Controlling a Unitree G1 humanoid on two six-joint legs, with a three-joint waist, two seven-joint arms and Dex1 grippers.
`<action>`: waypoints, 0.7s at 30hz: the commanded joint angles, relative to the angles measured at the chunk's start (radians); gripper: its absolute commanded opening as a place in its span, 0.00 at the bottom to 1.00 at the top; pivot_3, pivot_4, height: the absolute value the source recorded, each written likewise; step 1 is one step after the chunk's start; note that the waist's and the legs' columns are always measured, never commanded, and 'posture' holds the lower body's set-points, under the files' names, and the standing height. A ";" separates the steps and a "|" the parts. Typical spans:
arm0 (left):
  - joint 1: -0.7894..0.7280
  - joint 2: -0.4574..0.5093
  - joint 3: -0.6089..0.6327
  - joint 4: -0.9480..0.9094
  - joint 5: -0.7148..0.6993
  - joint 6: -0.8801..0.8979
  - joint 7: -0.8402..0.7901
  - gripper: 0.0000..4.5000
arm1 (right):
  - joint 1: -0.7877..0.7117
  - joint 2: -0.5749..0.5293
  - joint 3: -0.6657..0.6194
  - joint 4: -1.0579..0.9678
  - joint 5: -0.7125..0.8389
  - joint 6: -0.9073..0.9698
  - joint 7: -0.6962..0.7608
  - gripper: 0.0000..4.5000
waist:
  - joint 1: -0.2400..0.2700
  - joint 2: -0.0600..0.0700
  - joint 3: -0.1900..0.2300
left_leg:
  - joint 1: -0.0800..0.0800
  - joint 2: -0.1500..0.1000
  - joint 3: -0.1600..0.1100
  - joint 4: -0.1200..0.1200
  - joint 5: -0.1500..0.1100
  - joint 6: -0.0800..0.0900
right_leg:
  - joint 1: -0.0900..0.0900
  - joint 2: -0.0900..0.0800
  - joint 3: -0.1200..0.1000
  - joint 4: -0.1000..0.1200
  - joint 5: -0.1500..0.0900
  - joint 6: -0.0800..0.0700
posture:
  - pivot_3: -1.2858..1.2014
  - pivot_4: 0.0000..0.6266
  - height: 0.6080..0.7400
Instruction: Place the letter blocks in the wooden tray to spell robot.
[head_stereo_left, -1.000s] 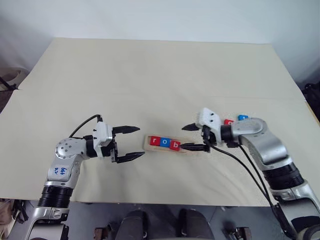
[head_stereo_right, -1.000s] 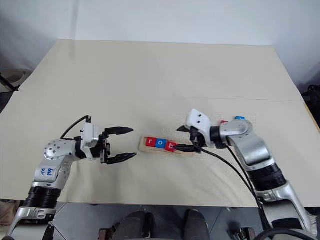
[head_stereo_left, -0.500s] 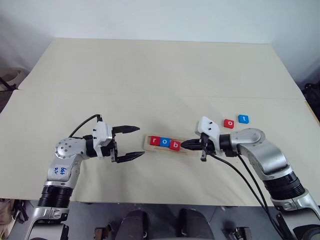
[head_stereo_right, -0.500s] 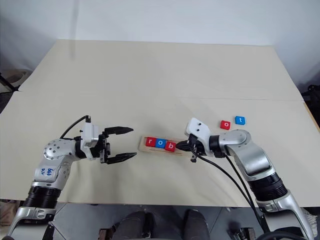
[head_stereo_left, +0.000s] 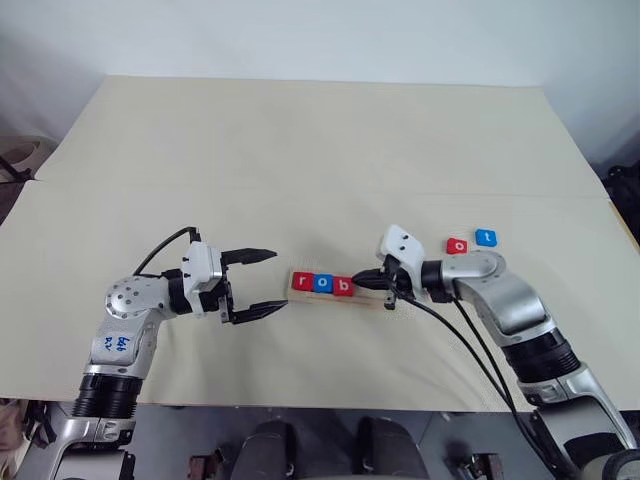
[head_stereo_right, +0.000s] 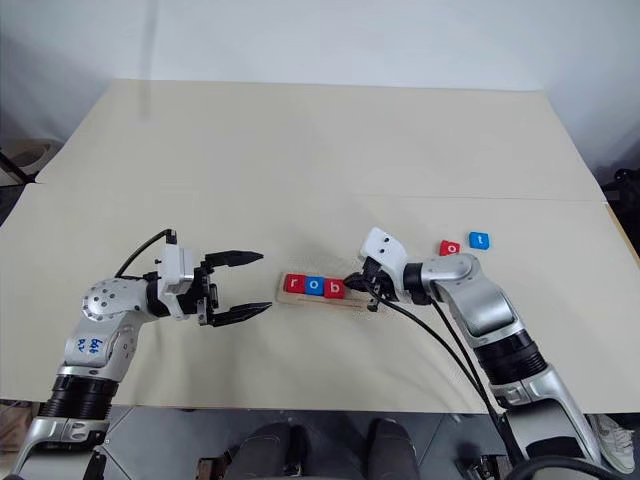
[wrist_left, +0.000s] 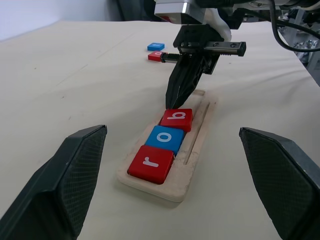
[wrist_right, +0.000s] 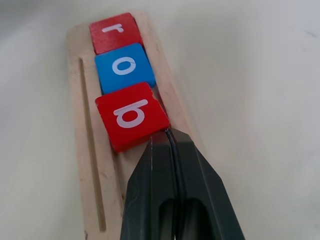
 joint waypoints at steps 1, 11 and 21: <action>0.004 0.007 0.021 -0.032 -0.010 -0.004 0.007 1.00 | -0.010 -0.021 -0.032 -0.053 0.022 -0.018 0.025 0.00 | 0.000 0.000 0.000 | 0.000 0.000 0.000 0.000 0.000 0.000 | 0.000 0.000 0.000 0.000 0.000 0.000 | 0.52 0.24 1.00; -0.010 0.007 0.019 -0.019 -0.008 -0.005 0.004 1.00 | 0.034 -0.072 -0.041 -0.109 0.036 0.041 0.035 0.00 | 0.000 0.000 0.000 | 0.000 0.000 0.000 0.000 0.000 0.000 | 0.000 0.000 0.000 0.000 0.000 0.000 | 0.52 0.24 1.00; 0.001 0.017 0.032 -0.029 -0.011 -0.002 0.010 1.00 | 0.033 -0.035 -0.006 -0.154 0.081 0.086 0.070 0.00 | 0.000 0.000 0.000 | 0.000 0.000 0.000 0.000 0.000 0.000 | 0.000 0.000 0.000 0.000 0.000 0.000 | 0.52 0.24 1.00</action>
